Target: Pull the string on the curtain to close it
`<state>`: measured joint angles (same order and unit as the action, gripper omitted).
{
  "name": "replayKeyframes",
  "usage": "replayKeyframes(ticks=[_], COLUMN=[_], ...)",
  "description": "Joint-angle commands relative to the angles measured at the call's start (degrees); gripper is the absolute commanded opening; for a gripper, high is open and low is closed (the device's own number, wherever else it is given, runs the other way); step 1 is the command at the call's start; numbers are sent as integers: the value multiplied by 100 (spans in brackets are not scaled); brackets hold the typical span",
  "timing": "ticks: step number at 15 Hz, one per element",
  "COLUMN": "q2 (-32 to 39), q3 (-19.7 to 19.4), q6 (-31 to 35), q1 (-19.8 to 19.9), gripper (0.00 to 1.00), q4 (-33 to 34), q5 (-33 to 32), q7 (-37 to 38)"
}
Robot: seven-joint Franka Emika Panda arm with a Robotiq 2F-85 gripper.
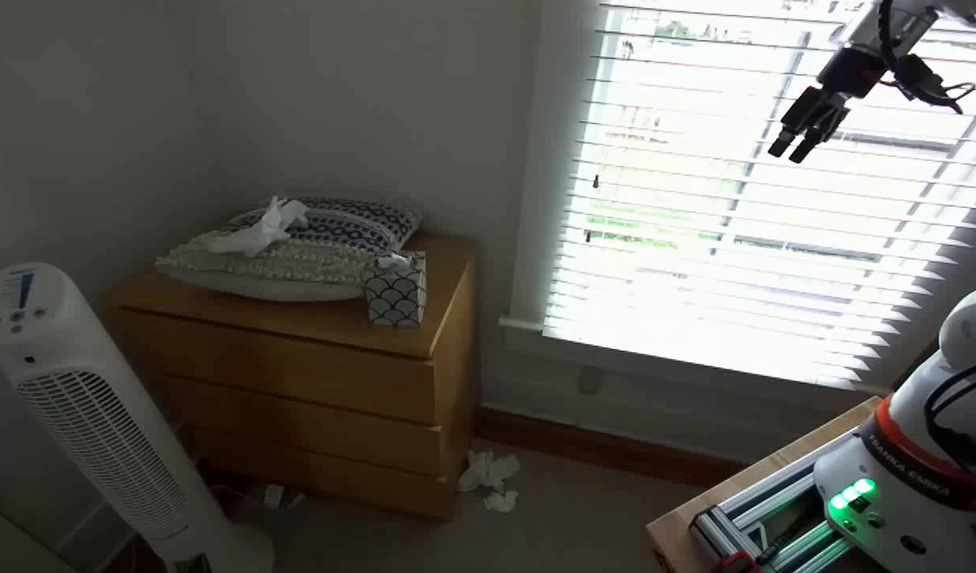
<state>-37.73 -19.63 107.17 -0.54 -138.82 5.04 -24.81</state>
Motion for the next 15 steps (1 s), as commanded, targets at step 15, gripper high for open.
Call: replayKeyframes(ticks=[15], q2=[1065], q3=[1538], q6=[1271], q1=[436], gripper=[100], q4=[95], q5=[-144], q7=[2647])
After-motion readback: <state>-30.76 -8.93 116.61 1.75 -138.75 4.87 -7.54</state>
